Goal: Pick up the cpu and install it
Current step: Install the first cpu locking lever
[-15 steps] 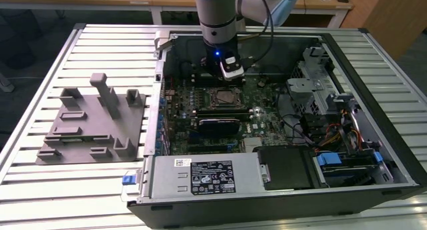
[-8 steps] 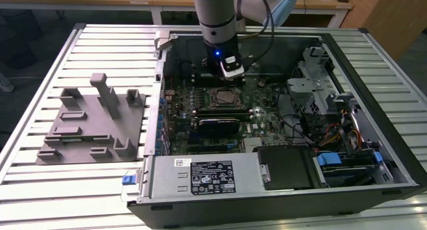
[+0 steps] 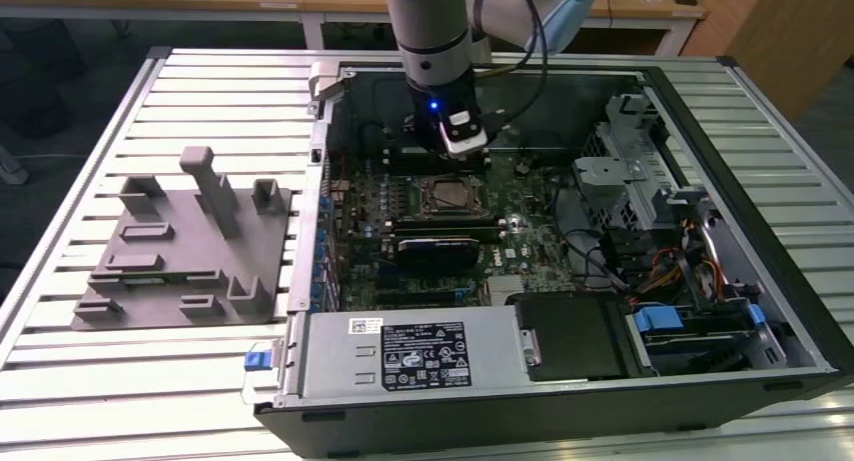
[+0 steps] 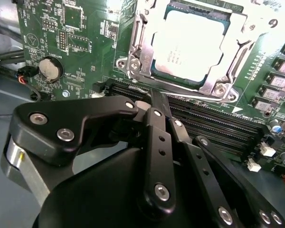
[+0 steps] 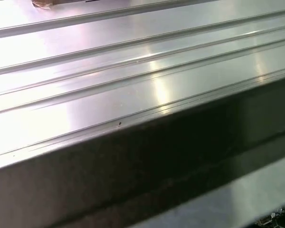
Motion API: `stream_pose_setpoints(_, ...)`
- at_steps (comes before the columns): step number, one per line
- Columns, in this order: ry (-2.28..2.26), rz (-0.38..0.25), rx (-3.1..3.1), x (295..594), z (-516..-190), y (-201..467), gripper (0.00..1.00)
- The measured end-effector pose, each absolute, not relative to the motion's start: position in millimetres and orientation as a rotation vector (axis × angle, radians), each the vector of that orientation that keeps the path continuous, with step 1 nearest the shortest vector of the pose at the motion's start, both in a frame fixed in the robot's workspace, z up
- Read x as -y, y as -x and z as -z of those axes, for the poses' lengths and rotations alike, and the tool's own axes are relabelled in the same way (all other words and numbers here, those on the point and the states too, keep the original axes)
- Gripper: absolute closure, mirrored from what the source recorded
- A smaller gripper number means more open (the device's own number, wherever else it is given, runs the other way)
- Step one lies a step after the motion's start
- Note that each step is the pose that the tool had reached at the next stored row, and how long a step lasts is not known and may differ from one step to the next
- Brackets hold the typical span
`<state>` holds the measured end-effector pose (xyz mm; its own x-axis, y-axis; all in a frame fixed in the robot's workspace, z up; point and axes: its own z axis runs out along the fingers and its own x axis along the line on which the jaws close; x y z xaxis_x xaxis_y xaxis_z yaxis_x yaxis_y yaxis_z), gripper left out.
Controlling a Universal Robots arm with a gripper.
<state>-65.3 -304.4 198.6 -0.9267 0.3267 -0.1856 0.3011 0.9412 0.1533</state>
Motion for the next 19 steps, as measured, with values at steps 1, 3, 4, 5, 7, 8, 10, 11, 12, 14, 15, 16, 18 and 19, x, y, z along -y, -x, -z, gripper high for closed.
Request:
stream_pose_setpoints(1, -0.477, -0.180, -2.887, 304.2, -198.5, 65.4, 0.89)
stream_pose_setpoints(3, -0.483, -0.178, -2.886, 303.7, -198.4, 65.9, 0.89)
stream_pose_setpoints(4, -0.485, -0.178, -2.886, 303.4, -198.4, 66.3, 0.89)
stream_pose_setpoints(5, -0.485, -0.178, -2.885, 303.4, -198.4, 66.5, 0.89)
stream_pose_setpoints(7, -0.485, -0.178, -2.885, 303.4, -198.2, 66.5, 0.89)
stream_pose_setpoints(8, -0.485, -0.178, -2.885, 303.3, -197.9, 66.7, 0.89)
stream_pose_setpoints(10, -0.485, -0.175, -2.885, 303.2, -197.0, 67.4, 0.89)
stream_pose_setpoints(11, -0.484, -0.172, -2.885, 303.2, -196.5, 67.7, 0.89)
stream_pose_setpoints(12, -0.484, -0.169, -2.885, 303.2, -196.0, 68.0, 0.89)
stream_pose_setpoints(14, -0.479, -0.131, -2.883, 303.2, -194.2, 68.8, 0.89)
stream_pose_setpoints(15, -0.478, -0.122, -2.882, 303.3, -194.0, 69.0, 0.89)
stream_pose_setpoints(16, -0.477, -0.116, -2.882, 303.3, -193.8, 69.0, 0.89)
stream_pose_setpoints(18, -0.476, -0.107, -2.881, 303.3, -193.4, 69.0, 0.89)
stream_pose_setpoints(19, -0.476, -0.106, -2.882, 303.3, -193.4, 69.0, 0.89)
